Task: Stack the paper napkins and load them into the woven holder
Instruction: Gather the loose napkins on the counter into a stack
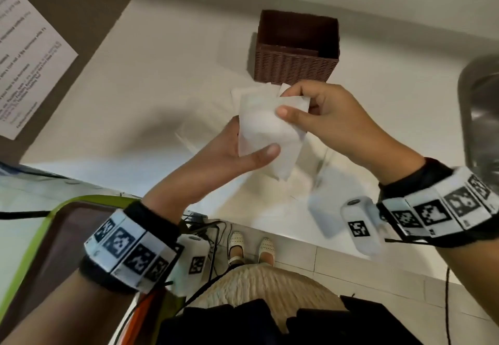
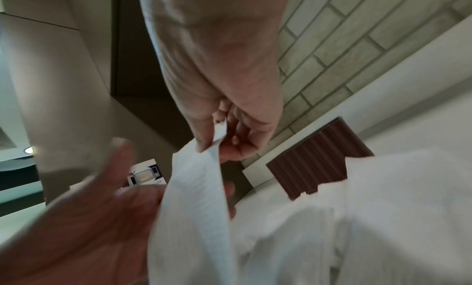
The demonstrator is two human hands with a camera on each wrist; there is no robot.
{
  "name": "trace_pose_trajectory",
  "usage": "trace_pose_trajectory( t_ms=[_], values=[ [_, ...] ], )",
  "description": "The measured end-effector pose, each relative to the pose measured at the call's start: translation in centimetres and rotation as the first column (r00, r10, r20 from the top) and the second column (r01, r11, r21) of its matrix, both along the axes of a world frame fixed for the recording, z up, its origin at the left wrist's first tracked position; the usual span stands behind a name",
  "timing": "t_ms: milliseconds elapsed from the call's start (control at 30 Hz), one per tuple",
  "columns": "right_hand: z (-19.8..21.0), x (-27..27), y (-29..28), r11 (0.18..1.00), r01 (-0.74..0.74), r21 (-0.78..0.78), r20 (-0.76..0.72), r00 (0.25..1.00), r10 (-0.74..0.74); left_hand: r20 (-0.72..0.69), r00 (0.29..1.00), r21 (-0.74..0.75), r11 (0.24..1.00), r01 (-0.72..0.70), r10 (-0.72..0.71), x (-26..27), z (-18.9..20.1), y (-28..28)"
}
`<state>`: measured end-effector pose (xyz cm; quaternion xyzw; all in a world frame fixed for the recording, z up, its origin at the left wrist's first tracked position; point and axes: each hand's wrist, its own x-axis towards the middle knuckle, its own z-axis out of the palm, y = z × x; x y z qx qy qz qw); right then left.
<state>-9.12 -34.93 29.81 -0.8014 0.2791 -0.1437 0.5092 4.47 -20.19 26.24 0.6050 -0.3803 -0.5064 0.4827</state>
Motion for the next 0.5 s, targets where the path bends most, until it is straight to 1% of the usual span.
trace_pose_trajectory(
  t_ms=[33, 100, 167, 200, 233, 267, 300, 333, 367, 400, 433, 500],
  values=[
    [-0.5, 0.1, 0.0, 0.999, 0.025, 0.042, 0.013, 1.000, -0.026, -0.042, 0.998, -0.003, 0.999, -0.037, 0.037, -0.5, -0.2, -0.5],
    [-1.3, 0.3, 0.1, 0.986, 0.092, 0.140, 0.009, 0.996, -0.094, -0.072, 0.981, 0.027, 0.983, -0.179, 0.181, -0.5, -0.7, -0.8],
    [-2.5, 0.3, 0.3, 0.957, 0.163, 0.240, -0.066, 0.986, -0.151, -0.084, 0.951, 0.066, 0.954, -0.292, 0.297, 0.9, -1.4, -0.4],
    [-3.1, 0.2, 0.5, 0.955, 0.172, 0.243, -0.116, 0.982, -0.148, -0.091, 0.934, 0.079, 0.937, -0.340, 0.346, 1.9, -1.7, -0.2],
    [-4.0, 0.0, 0.8, 0.972, 0.145, 0.187, -0.158, 0.981, -0.116, -0.104, 0.916, 0.078, 0.921, -0.382, 0.389, 2.9, -1.9, 0.2],
    [-4.8, -0.1, 1.2, 0.994, 0.070, 0.088, -0.194, 0.980, -0.051, -0.113, 0.898, 0.067, 0.905, -0.420, 0.425, 4.0, -1.9, 0.8],
    [-5.6, -0.1, 1.7, 0.998, -0.050, -0.027, -0.235, 0.971, 0.042, -0.132, 0.878, 0.059, 0.888, -0.457, 0.461, 5.0, -1.9, 1.3],
    [-6.5, 0.0, 2.4, 0.972, -0.194, -0.136, -0.296, 0.944, 0.147, -0.143, 0.857, 0.055, 0.869, -0.492, 0.494, 5.9, -1.8, 1.7],
    [-7.2, 0.2, 3.1, 0.921, -0.324, -0.217, -0.375, 0.899, 0.227, -0.151, 0.841, 0.048, 0.854, -0.518, 0.519, 6.8, -1.8, 2.2],
    [-7.7, 0.5, 3.7, 0.871, -0.412, -0.269, -0.449, 0.853, 0.265, -0.151, 0.836, 0.041, 0.848, -0.528, 0.528, 7.5, -1.8, 2.6],
    [-8.1, 0.9, 4.3, 0.828, -0.466, -0.313, -0.502, 0.821, 0.272, -0.147, 0.834, 0.036, 0.846, -0.532, 0.531, 8.0, -1.8, 3.1],
    [-8.6, 1.7, 5.0, 0.760, -0.525, -0.383, -0.567, 0.783, 0.255, -0.132, 0.842, 0.029, 0.851, -0.524, 0.523, 8.9, -1.8, 3.9]
  ],
)
